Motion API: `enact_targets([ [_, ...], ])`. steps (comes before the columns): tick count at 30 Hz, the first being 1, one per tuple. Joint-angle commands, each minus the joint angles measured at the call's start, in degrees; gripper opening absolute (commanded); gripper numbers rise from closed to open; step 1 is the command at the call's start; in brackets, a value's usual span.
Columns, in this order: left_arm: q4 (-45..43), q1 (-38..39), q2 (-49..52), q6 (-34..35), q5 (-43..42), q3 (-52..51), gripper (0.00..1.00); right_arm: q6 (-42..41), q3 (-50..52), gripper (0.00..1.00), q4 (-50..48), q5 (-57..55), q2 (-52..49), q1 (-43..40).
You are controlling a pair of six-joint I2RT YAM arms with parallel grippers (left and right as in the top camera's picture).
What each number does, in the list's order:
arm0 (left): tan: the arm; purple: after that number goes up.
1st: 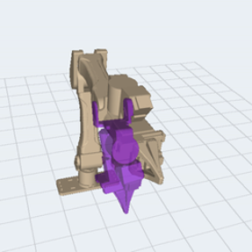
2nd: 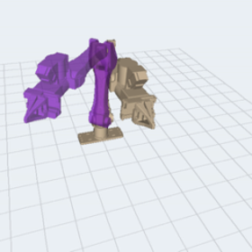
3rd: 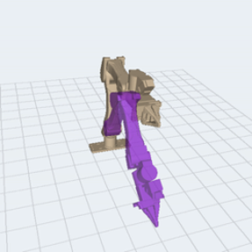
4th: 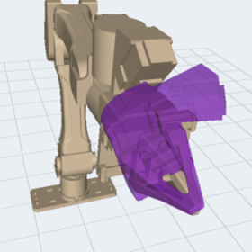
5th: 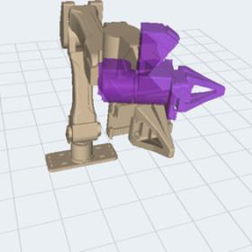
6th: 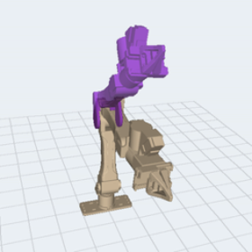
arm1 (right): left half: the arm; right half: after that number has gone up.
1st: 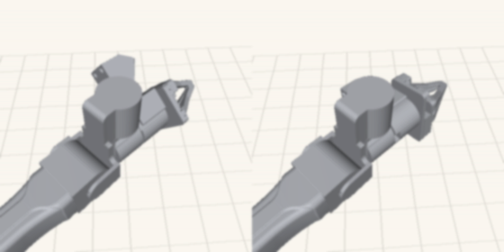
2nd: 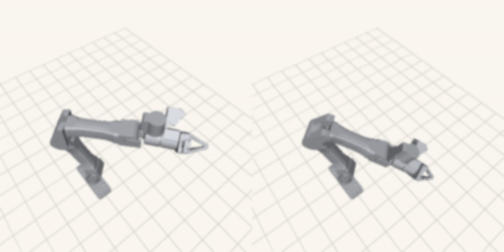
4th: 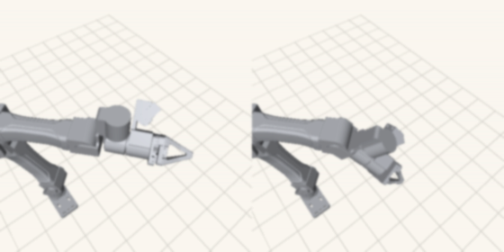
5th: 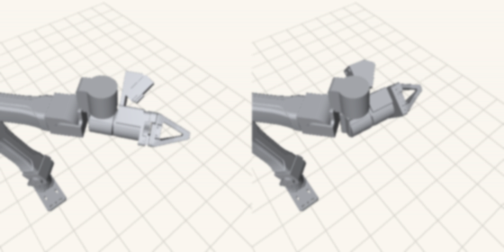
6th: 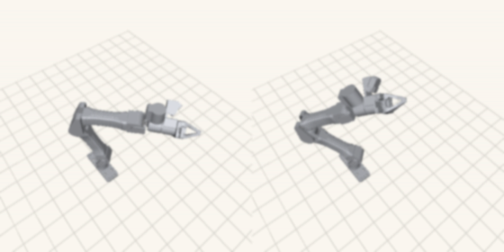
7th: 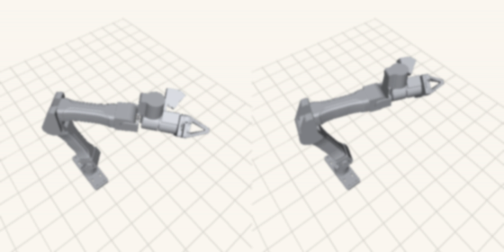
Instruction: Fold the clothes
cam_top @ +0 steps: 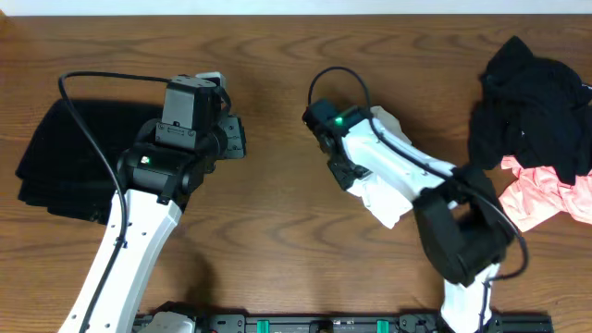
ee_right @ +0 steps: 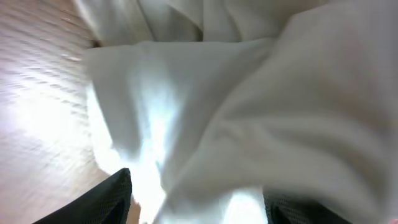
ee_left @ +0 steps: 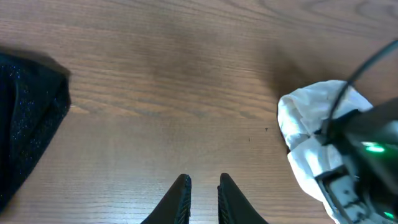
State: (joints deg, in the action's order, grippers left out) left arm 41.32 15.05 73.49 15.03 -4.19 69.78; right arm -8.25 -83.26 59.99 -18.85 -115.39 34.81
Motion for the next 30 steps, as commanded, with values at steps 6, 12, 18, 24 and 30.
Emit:
enact_targets([
  [6, -0.02, -0.31, -0.22, 0.07, 0.85, 0.07, 0.17, 0.61, -0.17, 0.06, 0.87, 1.11, 6.78, 0.31],
  [12, -0.07, -0.31, -0.17, 0.09, 0.81, 0.07, 0.22, -2.01, -0.17, 0.01, 3.67, 3.72, 8.04, -4.26],
  [18, 0.15, -0.24, 0.59, 0.07, 0.79, -0.09, 0.22, -1.95, -0.15, 0.01, 4.44, 13.62, 8.31, -12.85],
  [24, 0.04, -0.24, 1.79, 0.07, 0.79, -0.17, 0.22, -0.22, 0.26, 0.02, 3.50, 14.23, 8.13, -18.84],
  [30, 0.26, -0.24, 2.51, 0.09, 0.79, -0.17, 0.22, -1.99, 2.99, 0.01, -1.51, 12.28, 7.34, -20.28],
])
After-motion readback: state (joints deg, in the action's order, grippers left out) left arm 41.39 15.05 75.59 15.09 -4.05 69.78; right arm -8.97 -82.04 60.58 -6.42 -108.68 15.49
